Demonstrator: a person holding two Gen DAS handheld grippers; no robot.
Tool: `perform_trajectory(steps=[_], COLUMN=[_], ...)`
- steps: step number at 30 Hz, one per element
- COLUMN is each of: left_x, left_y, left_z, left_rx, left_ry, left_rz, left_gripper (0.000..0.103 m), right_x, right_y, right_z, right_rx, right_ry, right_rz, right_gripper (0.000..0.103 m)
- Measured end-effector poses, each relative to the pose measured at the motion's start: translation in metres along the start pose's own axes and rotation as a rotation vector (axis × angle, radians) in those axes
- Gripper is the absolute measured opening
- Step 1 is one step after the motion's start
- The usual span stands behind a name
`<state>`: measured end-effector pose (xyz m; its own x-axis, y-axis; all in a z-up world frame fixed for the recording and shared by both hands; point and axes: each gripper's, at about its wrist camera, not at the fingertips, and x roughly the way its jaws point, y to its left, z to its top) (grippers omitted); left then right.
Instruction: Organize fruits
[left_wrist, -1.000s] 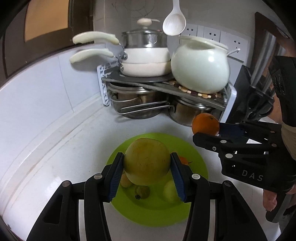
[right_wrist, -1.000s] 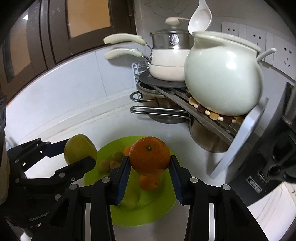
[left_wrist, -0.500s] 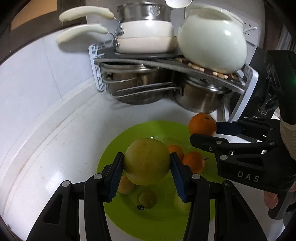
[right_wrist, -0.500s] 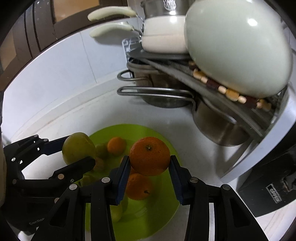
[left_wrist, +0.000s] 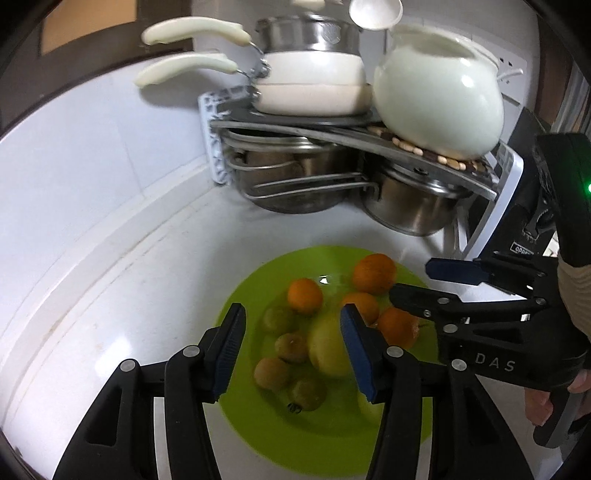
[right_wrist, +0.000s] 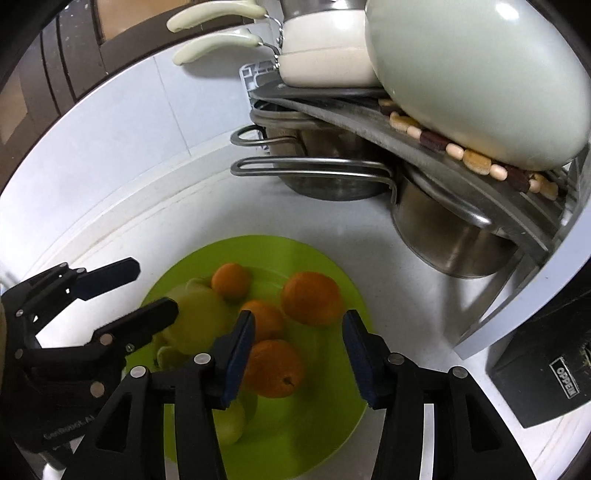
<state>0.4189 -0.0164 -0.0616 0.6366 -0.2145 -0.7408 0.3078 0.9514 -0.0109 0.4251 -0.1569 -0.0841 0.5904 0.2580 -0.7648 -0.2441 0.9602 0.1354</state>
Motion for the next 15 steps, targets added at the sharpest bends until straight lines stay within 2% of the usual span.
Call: perform_trajectory(steps=[6, 10, 15], left_x=[-0.04, -0.069, -0.101], left_y=[0.009, 0.006, 0.003], left_z=[-0.01, -0.02, -0.034], left_rx=[-0.045, -0.046, -0.055], left_ry=[-0.043, -0.079, -0.129], left_rz=[0.044, 0.075, 0.077], left_gripper=[0.061, 0.066, 0.07], right_x=[-0.034, -0.062, -0.103], right_y=[0.008, 0.019, 0.034], right_z=[-0.014, -0.028, -0.049], right_rx=[0.013, 0.016, 0.017], right_ry=[-0.039, -0.076, -0.134], right_rz=[-0.021, -0.047, -0.081], right_gripper=[0.05, 0.056, 0.06])
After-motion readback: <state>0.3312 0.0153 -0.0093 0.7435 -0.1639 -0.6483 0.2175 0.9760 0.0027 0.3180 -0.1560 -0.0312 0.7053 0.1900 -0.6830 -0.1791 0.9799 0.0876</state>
